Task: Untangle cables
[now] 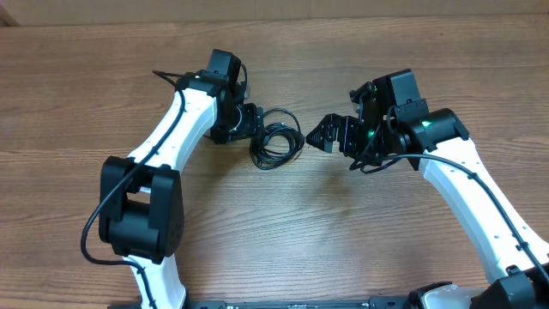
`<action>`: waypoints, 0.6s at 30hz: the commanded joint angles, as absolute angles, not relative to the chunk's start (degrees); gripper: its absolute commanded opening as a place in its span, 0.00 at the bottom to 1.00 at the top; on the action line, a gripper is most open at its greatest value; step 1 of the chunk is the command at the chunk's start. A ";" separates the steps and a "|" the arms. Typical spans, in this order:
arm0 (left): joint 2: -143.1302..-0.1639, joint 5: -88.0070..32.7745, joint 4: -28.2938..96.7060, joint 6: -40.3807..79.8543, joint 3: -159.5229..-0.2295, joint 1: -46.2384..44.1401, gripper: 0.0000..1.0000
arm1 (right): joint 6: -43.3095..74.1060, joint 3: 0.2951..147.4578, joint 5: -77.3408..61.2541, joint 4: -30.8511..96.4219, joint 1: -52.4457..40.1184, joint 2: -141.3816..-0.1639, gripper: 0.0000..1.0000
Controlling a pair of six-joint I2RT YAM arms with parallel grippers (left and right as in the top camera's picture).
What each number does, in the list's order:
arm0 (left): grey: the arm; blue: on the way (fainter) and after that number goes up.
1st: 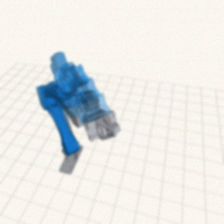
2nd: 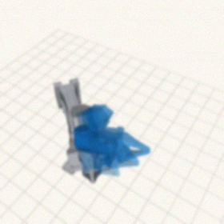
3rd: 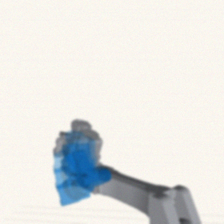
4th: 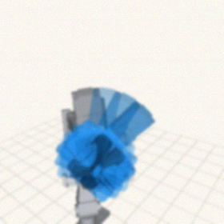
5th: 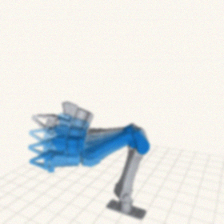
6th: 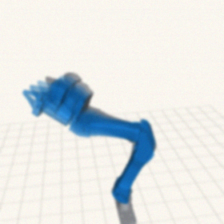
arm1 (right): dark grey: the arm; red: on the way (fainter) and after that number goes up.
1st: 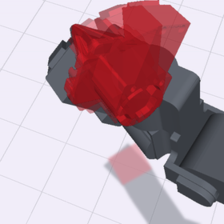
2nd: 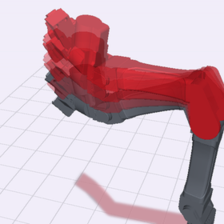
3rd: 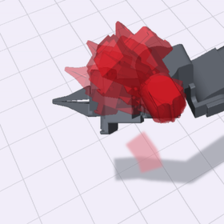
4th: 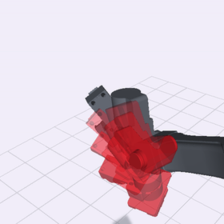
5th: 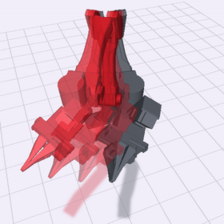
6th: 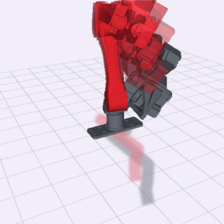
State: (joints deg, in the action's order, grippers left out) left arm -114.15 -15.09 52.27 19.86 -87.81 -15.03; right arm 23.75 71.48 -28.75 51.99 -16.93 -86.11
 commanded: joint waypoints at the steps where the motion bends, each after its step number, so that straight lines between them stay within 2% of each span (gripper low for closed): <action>1: -115.87 -14.55 51.79 22.83 -88.99 -15.53 0.68 | 24.16 73.34 -28.08 51.44 -17.15 -85.97 1.00; 3: -116.68 -15.55 52.03 24.08 -88.99 -16.05 0.61 | 24.29 73.34 -28.05 51.22 -17.15 -85.97 1.00; 8: -118.50 -14.20 52.64 25.12 -88.97 -18.81 0.54 | 25.74 73.34 -28.08 50.68 -17.15 -85.97 1.00; 16: -120.99 -13.10 51.07 27.49 -88.97 -19.53 0.55 | 25.74 73.34 -28.08 50.92 -17.15 -85.97 1.00; 18: -121.51 -13.13 50.94 27.49 -88.97 -19.53 0.49 | 25.74 73.34 -28.08 50.89 -17.15 -85.97 1.00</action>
